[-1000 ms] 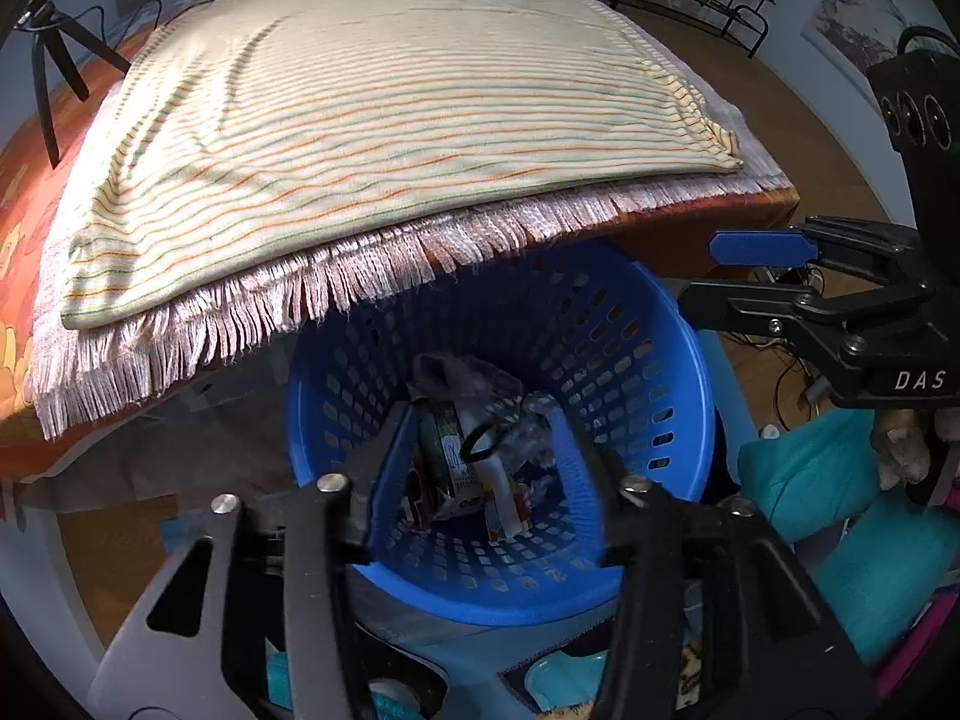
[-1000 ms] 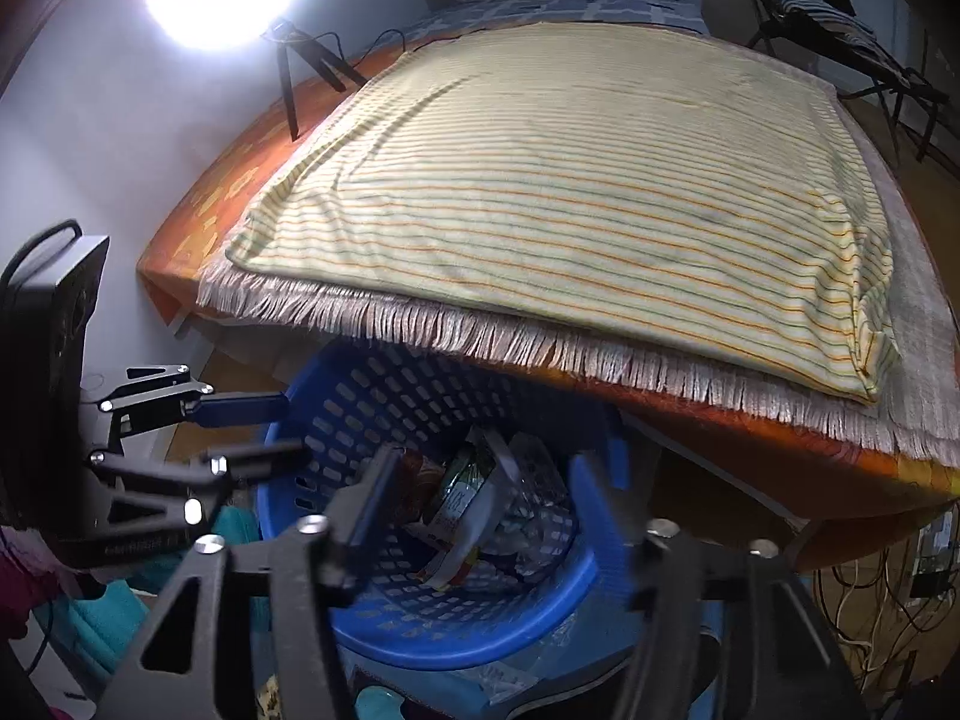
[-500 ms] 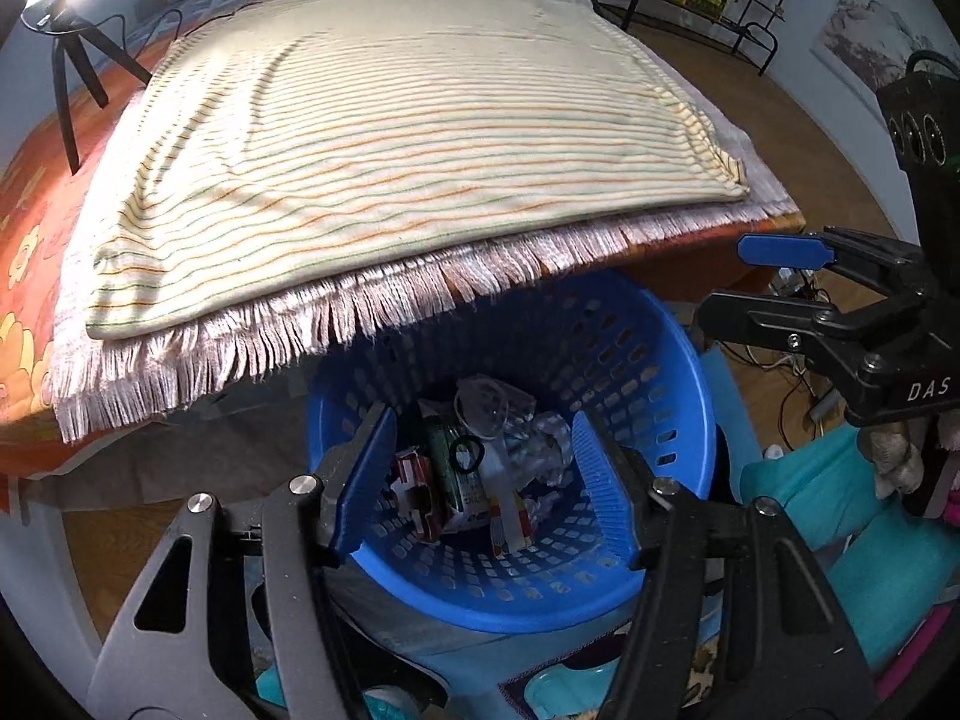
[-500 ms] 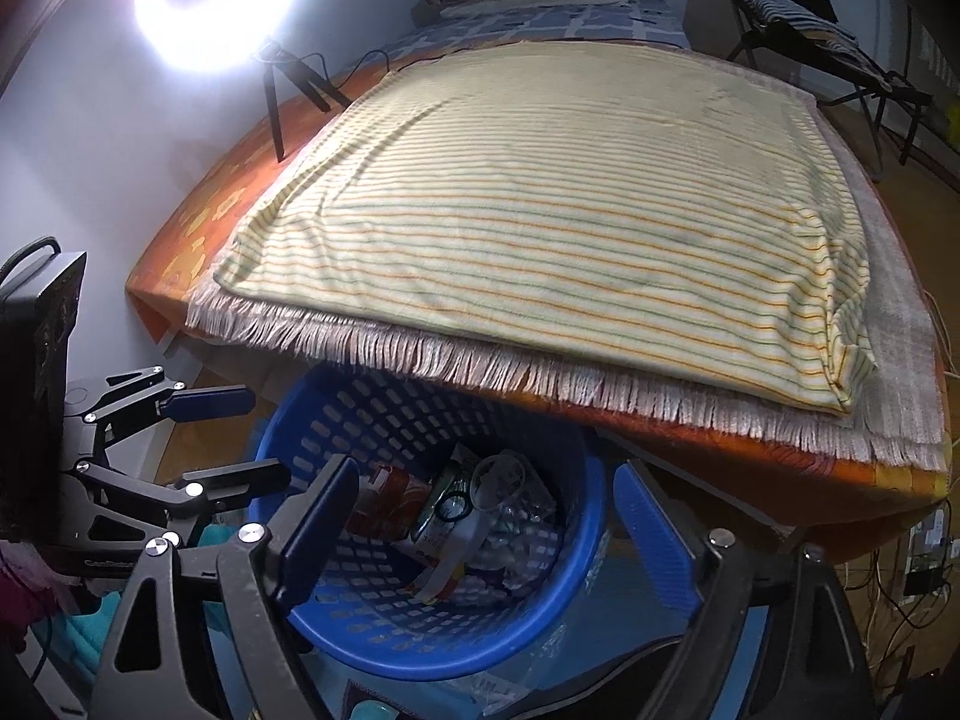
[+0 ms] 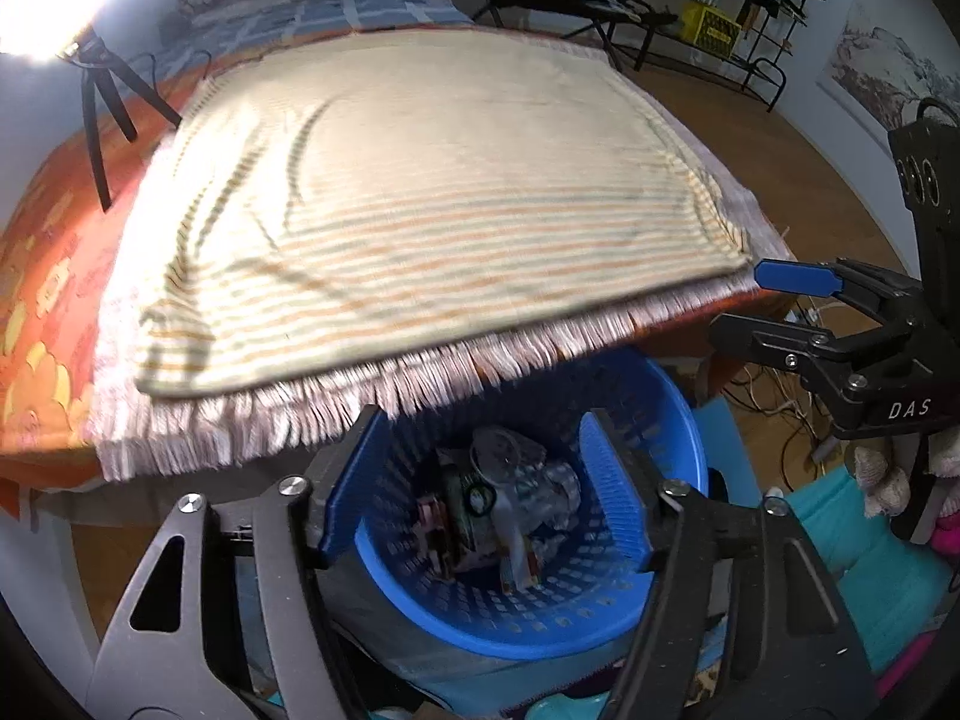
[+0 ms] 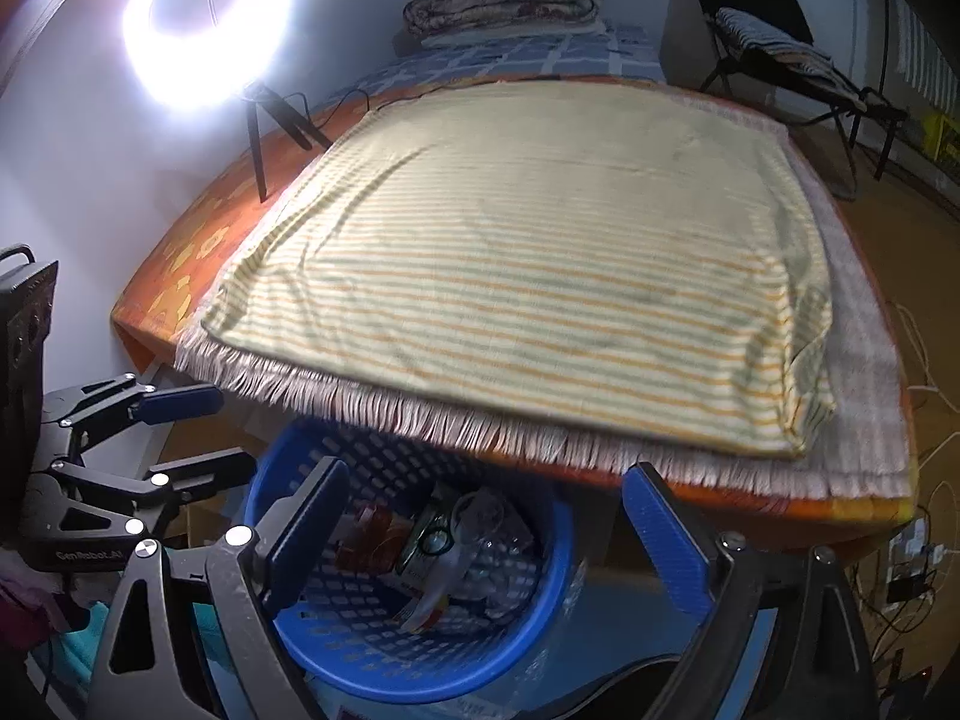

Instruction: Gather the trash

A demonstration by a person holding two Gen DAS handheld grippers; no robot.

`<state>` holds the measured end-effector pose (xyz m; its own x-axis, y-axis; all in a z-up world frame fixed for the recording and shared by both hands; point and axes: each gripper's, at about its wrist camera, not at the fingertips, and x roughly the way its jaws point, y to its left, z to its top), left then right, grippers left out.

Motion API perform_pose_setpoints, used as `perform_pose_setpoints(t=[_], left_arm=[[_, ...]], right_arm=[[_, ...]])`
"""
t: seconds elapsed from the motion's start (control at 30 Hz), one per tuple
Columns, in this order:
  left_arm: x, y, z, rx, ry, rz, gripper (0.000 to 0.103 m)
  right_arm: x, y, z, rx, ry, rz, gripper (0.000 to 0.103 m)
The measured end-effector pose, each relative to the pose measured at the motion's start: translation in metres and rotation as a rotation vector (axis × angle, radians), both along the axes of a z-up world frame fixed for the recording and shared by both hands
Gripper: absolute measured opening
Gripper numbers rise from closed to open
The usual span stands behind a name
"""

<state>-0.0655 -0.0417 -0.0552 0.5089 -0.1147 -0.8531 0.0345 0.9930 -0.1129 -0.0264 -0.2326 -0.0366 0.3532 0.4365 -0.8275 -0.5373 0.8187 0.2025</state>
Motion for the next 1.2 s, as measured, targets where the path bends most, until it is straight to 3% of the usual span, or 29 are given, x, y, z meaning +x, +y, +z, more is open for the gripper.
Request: perform_pose_setpoints(t=[0.27,0.53,0.67,0.9,1.2], left_arm=[[0.012,0.011,0.030,0.013,-0.061,0.039,0.069],[0.034,0.017,0.076,0.057,-0.149,0.112,0.074],[0.044,0.021,0.094,0.019,-0.195,0.134,0.075],[0.054,0.026,0.116,-0.010,-0.269,0.168,0.096],[0.065,0.032,0.114,-0.008,-0.282,0.204,0.102]], right_arm=[[0.011,0.000,0.025,0.007,-0.065,-0.016,0.101],[0.028,-0.001,0.058,0.028,-0.129,-0.016,0.102],[0.041,-0.003,0.073,0.047,-0.164,-0.030,0.103],[0.059,-0.001,0.089,0.084,-0.200,-0.040,0.103],[0.075,0.004,0.083,0.127,-0.194,-0.039,0.103]])
